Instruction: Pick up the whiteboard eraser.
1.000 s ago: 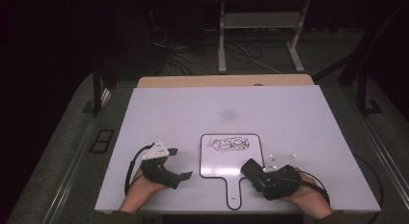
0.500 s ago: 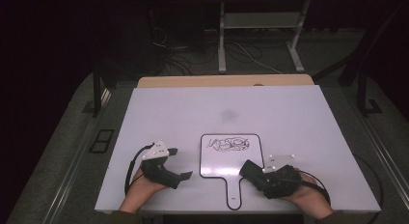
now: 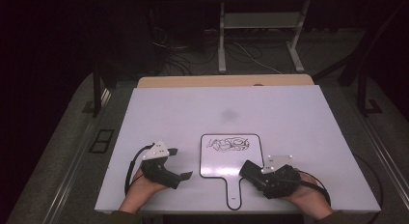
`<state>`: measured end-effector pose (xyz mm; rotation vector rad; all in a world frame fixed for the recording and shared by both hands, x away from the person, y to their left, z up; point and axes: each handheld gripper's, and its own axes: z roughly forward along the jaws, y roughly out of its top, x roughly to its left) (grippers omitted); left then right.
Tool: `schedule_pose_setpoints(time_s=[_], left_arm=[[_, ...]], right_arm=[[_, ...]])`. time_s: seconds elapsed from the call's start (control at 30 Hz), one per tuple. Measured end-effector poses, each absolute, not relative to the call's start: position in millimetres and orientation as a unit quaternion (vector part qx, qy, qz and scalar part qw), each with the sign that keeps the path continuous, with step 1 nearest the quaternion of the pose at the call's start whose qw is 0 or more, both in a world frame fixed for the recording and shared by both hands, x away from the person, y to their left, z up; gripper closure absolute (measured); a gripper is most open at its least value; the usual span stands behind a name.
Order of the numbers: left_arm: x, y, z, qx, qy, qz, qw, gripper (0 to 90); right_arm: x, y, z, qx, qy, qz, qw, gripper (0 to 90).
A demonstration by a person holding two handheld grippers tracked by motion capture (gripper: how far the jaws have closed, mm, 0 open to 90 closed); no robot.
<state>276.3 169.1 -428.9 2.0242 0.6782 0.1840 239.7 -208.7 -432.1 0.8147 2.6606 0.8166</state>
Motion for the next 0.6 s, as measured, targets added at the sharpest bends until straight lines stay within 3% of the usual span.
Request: schedule_pose_setpoints(time_s=[0.6], left_arm=[[276.2, 168.6, -429.1, 0.831, 0.276, 0.074, 0.478, 0.0]], right_arm=[[244.8, -208.2, -426.4, 0.278, 0.917, 0.26, 0.119, 38.7]])
